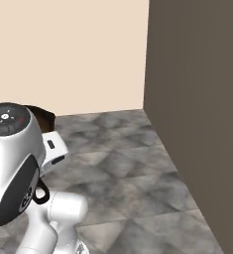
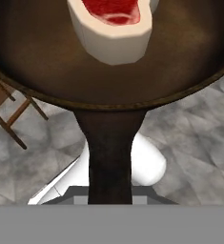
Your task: Pick up the pan with the steak in it and place it on the dining table. Then place the steak on the plate.
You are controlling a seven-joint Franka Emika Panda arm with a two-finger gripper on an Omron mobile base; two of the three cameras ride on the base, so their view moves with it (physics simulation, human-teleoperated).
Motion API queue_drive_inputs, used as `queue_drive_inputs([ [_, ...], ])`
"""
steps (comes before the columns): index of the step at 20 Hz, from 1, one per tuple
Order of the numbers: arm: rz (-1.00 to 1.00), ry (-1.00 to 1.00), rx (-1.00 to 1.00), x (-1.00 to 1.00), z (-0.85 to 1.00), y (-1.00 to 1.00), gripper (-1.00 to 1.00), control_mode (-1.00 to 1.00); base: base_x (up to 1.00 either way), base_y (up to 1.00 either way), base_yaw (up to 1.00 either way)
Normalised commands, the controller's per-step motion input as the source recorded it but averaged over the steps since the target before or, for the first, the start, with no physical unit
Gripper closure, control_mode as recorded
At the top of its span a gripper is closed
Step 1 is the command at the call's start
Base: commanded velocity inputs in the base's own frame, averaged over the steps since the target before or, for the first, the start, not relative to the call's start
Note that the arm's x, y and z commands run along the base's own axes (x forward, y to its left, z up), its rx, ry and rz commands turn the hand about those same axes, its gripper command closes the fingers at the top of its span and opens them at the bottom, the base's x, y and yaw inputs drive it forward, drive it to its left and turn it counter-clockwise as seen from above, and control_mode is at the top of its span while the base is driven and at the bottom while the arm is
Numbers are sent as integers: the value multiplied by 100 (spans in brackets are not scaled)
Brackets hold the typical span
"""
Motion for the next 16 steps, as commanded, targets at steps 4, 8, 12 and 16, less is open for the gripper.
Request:
queue_drive_inputs([
  [4, 0, 0, 0, 0, 0, 0, 100, 100, 100, 0, 1],
  [8, 0, 0, 0, 0, 0, 0, 100, 100, 98, 0, 10],
  [12, 0, 0, 0, 0, 0, 0, 100, 100, 19, -1, 44],
  [16, 0, 0, 0, 0, 0, 0, 100, 100, 0, 0, 50],
])
